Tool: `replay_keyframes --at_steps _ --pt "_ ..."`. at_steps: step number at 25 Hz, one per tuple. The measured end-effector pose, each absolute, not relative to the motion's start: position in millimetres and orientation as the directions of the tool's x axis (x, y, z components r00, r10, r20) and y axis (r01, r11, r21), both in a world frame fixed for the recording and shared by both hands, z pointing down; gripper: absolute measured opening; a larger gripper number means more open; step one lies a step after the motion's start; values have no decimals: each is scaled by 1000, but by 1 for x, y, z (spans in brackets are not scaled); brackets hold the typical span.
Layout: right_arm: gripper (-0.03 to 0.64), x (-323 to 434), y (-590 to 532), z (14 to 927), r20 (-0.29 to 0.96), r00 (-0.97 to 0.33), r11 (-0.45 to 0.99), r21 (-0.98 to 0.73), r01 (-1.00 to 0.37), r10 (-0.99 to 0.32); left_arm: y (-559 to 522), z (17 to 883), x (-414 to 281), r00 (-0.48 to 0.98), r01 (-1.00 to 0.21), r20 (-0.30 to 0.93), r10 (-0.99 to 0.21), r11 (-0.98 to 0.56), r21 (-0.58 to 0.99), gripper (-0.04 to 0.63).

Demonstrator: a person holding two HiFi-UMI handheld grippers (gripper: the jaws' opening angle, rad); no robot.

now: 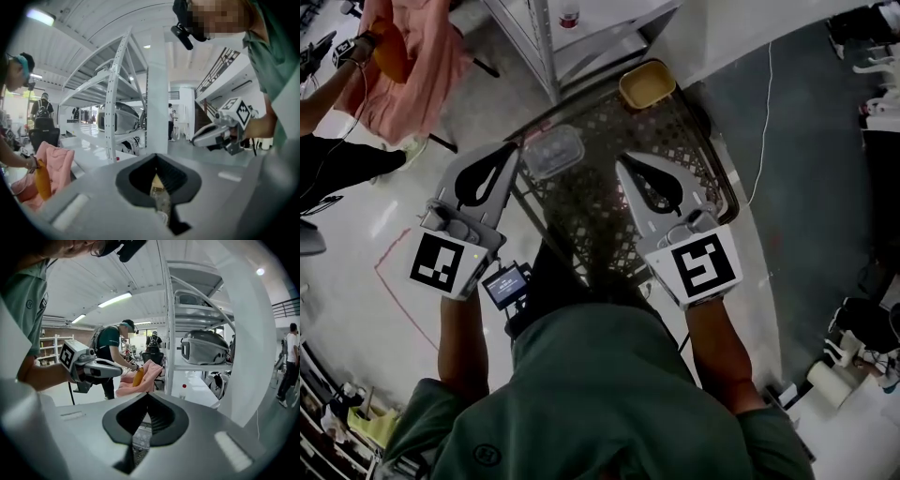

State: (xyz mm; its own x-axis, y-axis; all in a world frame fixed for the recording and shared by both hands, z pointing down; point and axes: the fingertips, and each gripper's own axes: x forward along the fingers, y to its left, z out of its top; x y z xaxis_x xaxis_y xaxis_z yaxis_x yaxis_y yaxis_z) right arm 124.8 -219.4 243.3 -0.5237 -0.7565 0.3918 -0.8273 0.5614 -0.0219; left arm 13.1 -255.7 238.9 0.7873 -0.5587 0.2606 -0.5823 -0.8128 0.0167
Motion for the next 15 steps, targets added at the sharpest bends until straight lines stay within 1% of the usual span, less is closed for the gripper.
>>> replay_keyframes --at_steps 15 --pt "6 105 -274 333 501 -552 602 -74 -795 -667 -304 332 -11 742 -635 344 -575 -768 84 3"
